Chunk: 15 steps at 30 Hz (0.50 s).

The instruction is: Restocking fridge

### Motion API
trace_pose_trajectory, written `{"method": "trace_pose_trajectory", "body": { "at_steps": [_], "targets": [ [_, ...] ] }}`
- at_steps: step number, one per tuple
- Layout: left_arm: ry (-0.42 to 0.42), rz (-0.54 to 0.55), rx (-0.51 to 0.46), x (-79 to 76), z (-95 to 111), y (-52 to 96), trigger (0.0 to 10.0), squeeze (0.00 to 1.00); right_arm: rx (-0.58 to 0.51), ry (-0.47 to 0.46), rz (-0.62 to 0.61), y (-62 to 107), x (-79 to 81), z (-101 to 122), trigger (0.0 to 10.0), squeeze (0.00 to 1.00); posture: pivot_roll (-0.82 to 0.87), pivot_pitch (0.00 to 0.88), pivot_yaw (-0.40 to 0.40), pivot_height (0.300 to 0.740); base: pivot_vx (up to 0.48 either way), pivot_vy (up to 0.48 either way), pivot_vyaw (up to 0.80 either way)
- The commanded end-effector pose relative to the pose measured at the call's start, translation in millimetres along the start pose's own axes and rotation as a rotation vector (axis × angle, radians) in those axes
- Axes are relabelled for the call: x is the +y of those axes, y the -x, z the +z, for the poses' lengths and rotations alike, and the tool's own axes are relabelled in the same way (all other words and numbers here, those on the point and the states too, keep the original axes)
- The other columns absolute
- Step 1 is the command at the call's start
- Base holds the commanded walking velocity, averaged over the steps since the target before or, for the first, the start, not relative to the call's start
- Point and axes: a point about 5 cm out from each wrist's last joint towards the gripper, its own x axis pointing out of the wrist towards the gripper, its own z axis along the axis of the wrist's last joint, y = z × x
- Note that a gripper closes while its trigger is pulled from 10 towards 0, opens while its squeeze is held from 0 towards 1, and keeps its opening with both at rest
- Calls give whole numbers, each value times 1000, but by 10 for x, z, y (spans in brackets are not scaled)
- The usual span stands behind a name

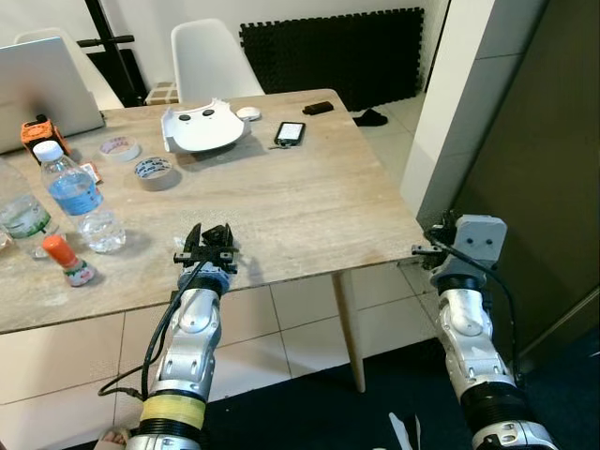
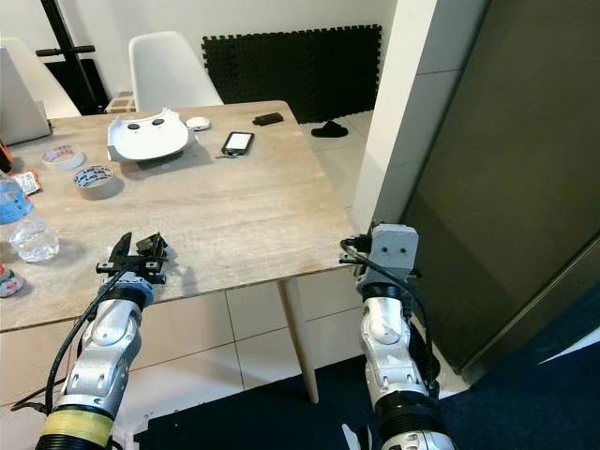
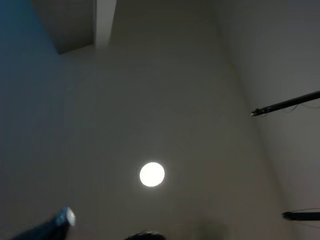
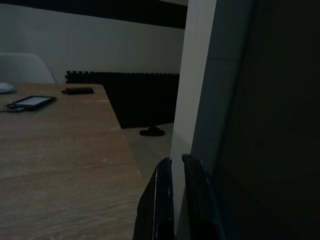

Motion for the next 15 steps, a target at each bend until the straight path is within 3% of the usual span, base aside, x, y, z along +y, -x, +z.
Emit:
{"method": "trace_pose_trajectory", "body": {
  "at_steps": [1, 8, 15],
  "targets": [
    [-27, 9, 26, 46, -71, 25, 10000, 0, 13, 7, 6, 5, 5, -47, 10000, 0, 42, 0, -3, 740, 0, 0, 0],
    [9, 17, 48, -17, -138, 17, 10000, 0, 50, -4, 15, -6, -12, -129, 10000, 0, 34, 0, -27, 740, 0, 0, 0],
    [-29, 3, 68, -39, -301, 180, 10000, 0, 67, -9, -3, 9, -104, -179, 10000, 0, 33, 0, -39, 740, 0, 0, 0]
  ]
}}
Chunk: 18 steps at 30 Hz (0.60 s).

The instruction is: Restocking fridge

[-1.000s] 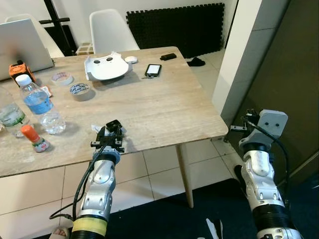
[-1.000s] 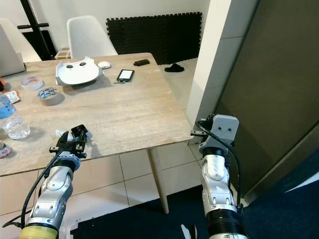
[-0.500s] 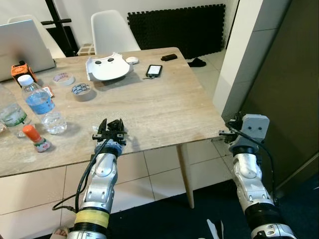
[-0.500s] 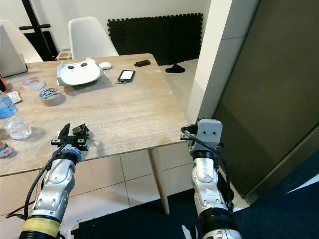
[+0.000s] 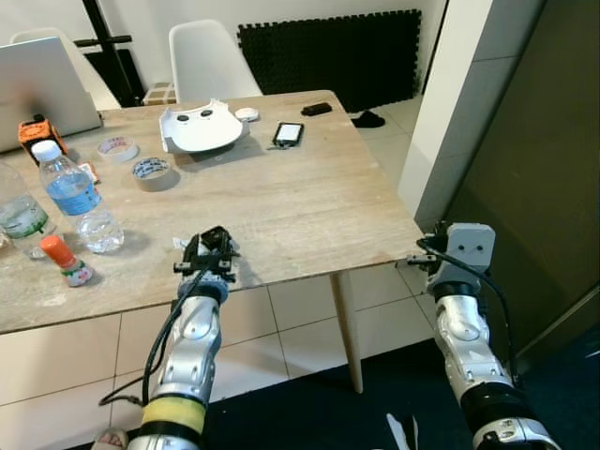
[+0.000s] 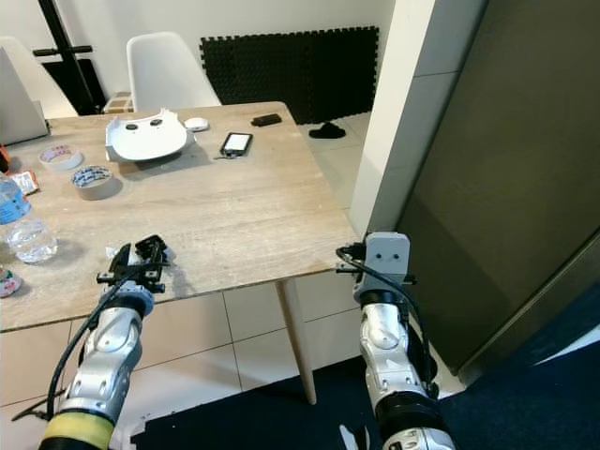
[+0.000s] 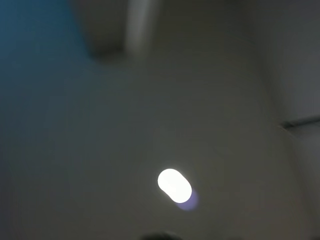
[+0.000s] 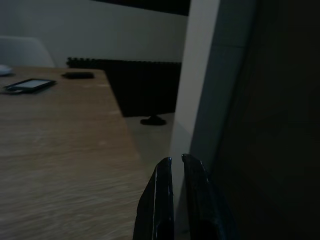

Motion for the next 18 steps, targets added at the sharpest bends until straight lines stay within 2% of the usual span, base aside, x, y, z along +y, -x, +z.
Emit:
{"method": "trace_pose_trajectory", "body": {
  "at_steps": [1, 5, 8, 9, 15, 18],
  "targets": [
    [-9, -10, 5, -44, -53, 70, 10000, 0, 14, -2, -10, 19, -43, -49, 10000, 0, 31, 0, -43, 740, 0, 0, 0],
    [-4, -14, -18, -42, -31, 169, 10000, 0, 10, 11, -18, 46, -91, -74, 10000, 0, 37, 0, -54, 740, 0, 0, 0],
    [-9, -19, -34, -42, -7, 179, 10000, 0, 9, 12, -20, 56, -108, -83, 10000, 0, 40, 0, -55, 740, 0, 0, 0],
    [-22, -30, -68, -42, 67, 192, 10000, 0, 1, 9, -24, 95, -138, -88, 10000, 0, 52, 0, -58, 740, 0, 0, 0],
    [-32, -37, -106, -22, 167, 222, 10000, 0, -18, -1, -20, 183, -146, -79, 10000, 0, 64, 0, -59, 740, 0, 0, 0],
    [-37, -47, -125, -16, 226, 260, 10000, 0, -15, -27, 5, 284, -110, -84, 10000, 0, 81, 4, -65, 740, 0, 0, 0]
  ]
}}
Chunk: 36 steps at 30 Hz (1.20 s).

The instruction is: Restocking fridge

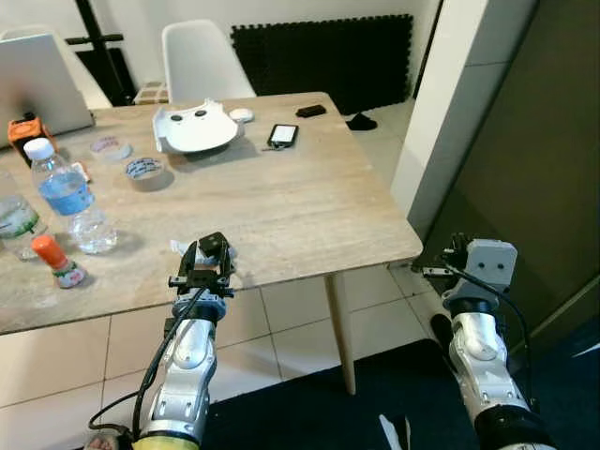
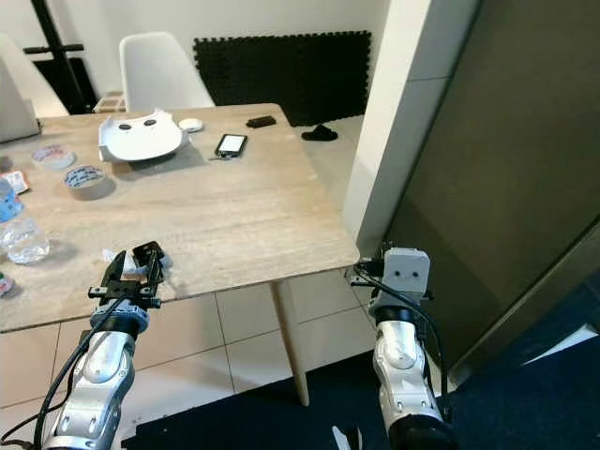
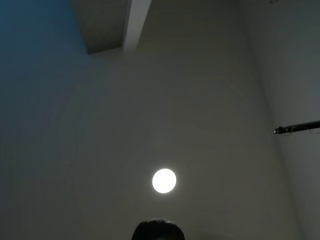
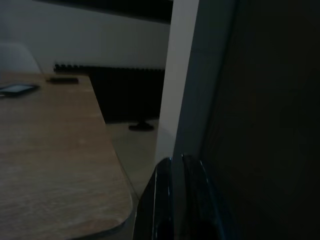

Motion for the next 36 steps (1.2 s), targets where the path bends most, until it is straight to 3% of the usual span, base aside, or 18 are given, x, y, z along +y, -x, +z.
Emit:
{"method": "trace_pose_trajectory", "body": {
  "at_steps": [1, 6, 14, 24, 29, 36],
  "targets": [
    [-13, -18, 12, -23, -4, 25, 10000, 0, 15, -13, 17, 36, 32, -10, 10000, 0, 81, 4, -65, 740, 0, 0, 0],
    [-22, -35, 6, -8, 68, 97, 10000, 0, 18, -23, 7, 220, 35, 22, 10000, 0, 105, 58, -58, 740, 0, 0, 0],
    [-32, -64, 37, 11, 62, 152, 10000, 0, -14, -12, -32, 172, 98, 115, 10000, 0, 70, 115, -20, 740, 0, 0, 0],
    [-38, -84, 25, 47, 145, -50, 10000, 0, -33, -4, -57, 106, 73, 213, 10000, 0, 34, 95, 16, 740, 0, 0, 0],
    [-31, -62, 34, 118, 157, -87, 10000, 0, -46, -30, -79, 76, 49, 293, 10000, 0, 28, 104, 16, 740, 0, 0, 0],
    [-21, -66, 34, 84, 165, -96, 10000, 0, -81, -23, -60, 107, 114, 390, 10000, 0, 27, 106, 12, 740, 0, 0, 0]
  ]
}}
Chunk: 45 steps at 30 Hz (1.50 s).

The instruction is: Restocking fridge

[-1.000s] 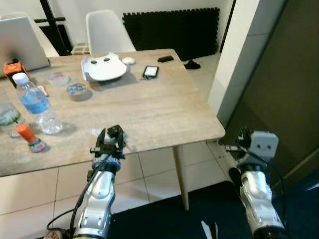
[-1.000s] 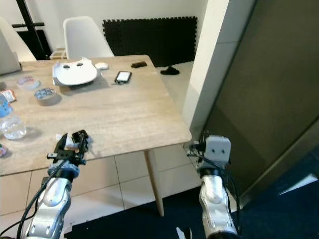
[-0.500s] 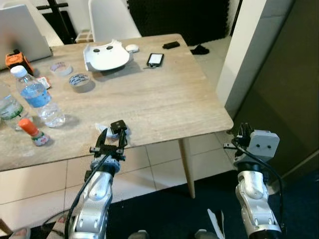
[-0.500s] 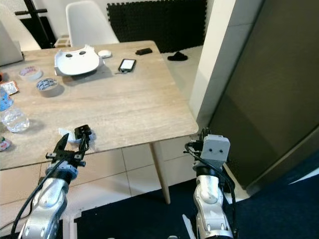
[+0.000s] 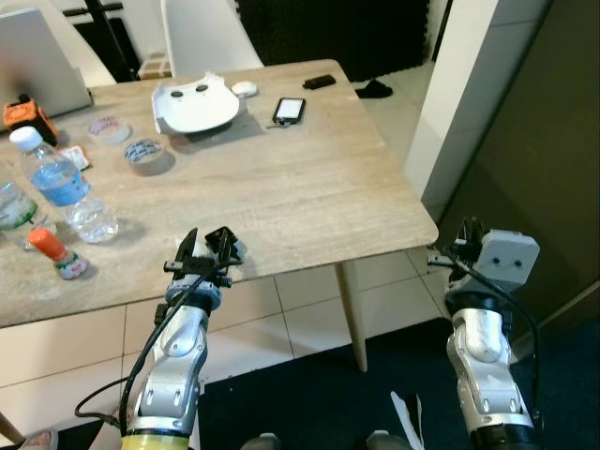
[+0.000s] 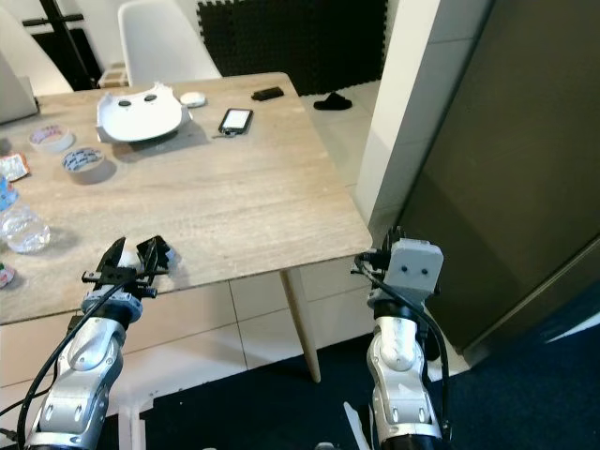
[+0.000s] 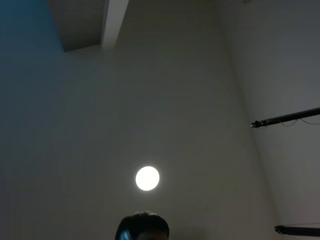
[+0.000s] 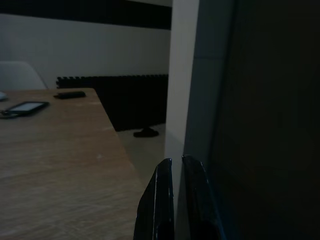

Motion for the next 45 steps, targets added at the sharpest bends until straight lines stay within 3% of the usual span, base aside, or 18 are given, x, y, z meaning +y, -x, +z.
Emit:
{"method": "trace_pose_trajectory", "body": {
  "at_steps": [1, 9, 12, 17, 21, 28, 38, 45],
  "targets": [
    [-7, -6, 30, 16, -54, 14, 10000, 0, 16, 2, -9, 28, -12, -19, 10000, 0, 25, 105, 11, 740, 0, 0, 0],
    [0, -10, 35, 2, -85, -24, 10000, 0, 8, -20, -31, 0, -47, 28, 10000, 0, -14, 74, 13, 740, 0, 0, 0],
    [10, -27, 32, -63, -99, -71, 10000, 0, -19, 22, -38, -27, -115, 61, 10000, 0, -38, 53, 9, 740, 0, 0, 0],
    [21, -28, 45, -82, -149, -136, 10000, 0, 32, -11, -91, -39, -241, -41, 10000, 0, -58, 16, 20, 740, 0, 0, 0],
    [3, -43, 16, -70, -85, -213, 10000, 0, 22, 1, -68, -16, -165, -41, 10000, 0, -45, 10, 27, 740, 0, 0, 0],
    [-19, -56, 11, -30, -77, -187, 10000, 0, 18, -32, -18, 61, 16, -22, 10000, 0, -33, 22, 49, 740, 0, 0, 0],
    [-5, -64, 15, -97, -104, -213, 10000, 0, 0, -51, -51, -70, -68, 45, 10000, 0, -35, 47, 32, 740, 0, 0, 0],
    [3, -32, 8, -81, -87, -191, 10000, 0, 12, -26, -2, -5, 32, 21, 10000, 0, -5, 73, 5, 740, 0, 0, 0]
  ]
}}
